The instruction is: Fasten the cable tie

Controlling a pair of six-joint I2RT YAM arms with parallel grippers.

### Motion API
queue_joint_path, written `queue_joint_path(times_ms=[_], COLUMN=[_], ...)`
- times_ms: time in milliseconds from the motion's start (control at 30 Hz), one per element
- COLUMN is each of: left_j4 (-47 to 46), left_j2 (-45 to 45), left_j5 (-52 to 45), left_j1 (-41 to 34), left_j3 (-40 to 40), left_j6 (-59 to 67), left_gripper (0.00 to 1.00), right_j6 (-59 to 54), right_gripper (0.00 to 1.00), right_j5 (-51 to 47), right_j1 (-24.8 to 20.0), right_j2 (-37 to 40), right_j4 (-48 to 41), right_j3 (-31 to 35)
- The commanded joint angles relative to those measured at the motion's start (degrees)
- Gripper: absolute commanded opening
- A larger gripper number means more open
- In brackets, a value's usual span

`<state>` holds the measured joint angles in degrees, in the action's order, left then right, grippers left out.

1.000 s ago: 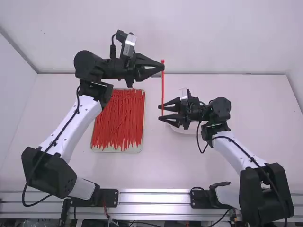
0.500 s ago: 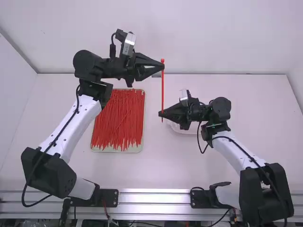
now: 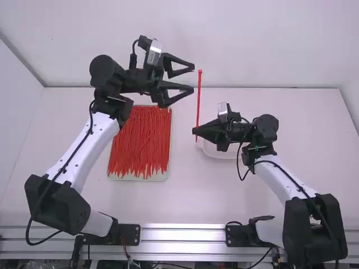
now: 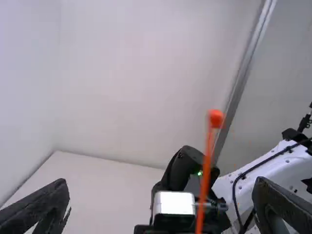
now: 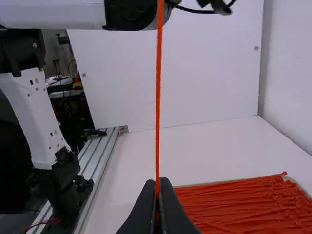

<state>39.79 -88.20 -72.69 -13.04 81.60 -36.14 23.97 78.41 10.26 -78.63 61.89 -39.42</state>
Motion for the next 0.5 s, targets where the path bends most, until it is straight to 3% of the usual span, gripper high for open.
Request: queue_joint_path(times_ms=[0, 167, 333, 467], left_j4=[-1.49, -3.43, -3.45, -3.56], left_j2=[0.00, 0.00, 0.00, 0.00], left_j5=[1.86, 3.13, 3.13, 3.19], left_j1=[1.75, 3.45, 3.76, 3.74], left_j3=[1.38, 1.38, 1.38, 1.38], left_j6=[2.54, 2.56, 3.54, 3.61], left_gripper=[0.99, 0.99, 0.99, 0.99], right_j6=[1.84, 6.05, 13.00, 13.18], right_gripper=[0.00, 0.00, 0.00, 0.00], right_j5=[-0.59, -3.96, -6.05, -6.05], right_j1=[-1.97, -5.18, -9.57, -11.82], right_j2=[0.24, 0.31, 0.31, 0.31], right_j4=[0.24, 2.36, 10.14, 6.10], right_j3=[-1.84, -1.81, -2.27, -6.03])
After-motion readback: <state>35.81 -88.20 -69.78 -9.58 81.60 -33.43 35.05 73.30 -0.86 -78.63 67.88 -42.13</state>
